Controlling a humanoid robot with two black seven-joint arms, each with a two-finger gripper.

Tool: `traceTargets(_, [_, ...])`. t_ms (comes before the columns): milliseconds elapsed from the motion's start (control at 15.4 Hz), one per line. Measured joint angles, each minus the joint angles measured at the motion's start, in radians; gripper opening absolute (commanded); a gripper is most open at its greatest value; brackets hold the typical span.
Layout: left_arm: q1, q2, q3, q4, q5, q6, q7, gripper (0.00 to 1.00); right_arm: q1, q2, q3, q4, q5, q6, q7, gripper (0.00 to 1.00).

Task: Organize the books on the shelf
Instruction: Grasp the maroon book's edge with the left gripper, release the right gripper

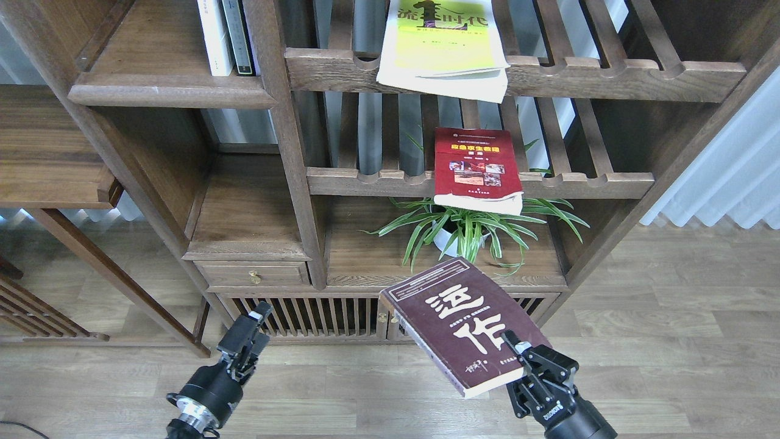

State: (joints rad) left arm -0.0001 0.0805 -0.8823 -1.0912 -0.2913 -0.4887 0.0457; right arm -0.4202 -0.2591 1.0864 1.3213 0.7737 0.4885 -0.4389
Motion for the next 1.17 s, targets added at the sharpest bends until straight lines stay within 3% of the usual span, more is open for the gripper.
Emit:
traceTargets(195, [-0.006,-0.007,0.085,-0.038,-0.045,0.000,0.002,1.00,0.000,0.016,-0.035,-0.001,-0.003,0.000,-0.013,0.11])
traceTargets(714, [-0.041,-0.024,0.224,-0.038,-0.048,0.000,0.001,0.88,-0.029,0.047,-0.126,-0.001,-0.067,0.000,-0.018,0.12])
traceTargets(908, [-0.043,-0.025,0.300,-0.038,-0.048,0.000,0.004,0.79,-0.035,0.061,-0.131,-0.001,-0.086,0.000,-0.018,0.13])
traceTargets(1168, [-0.042,-0.017,0.341,-0.032,-0.047,0.000,0.013,0.58,-0.045,0.064,-0.133,-0.002,-0.094,0.000,-0.018,0.13])
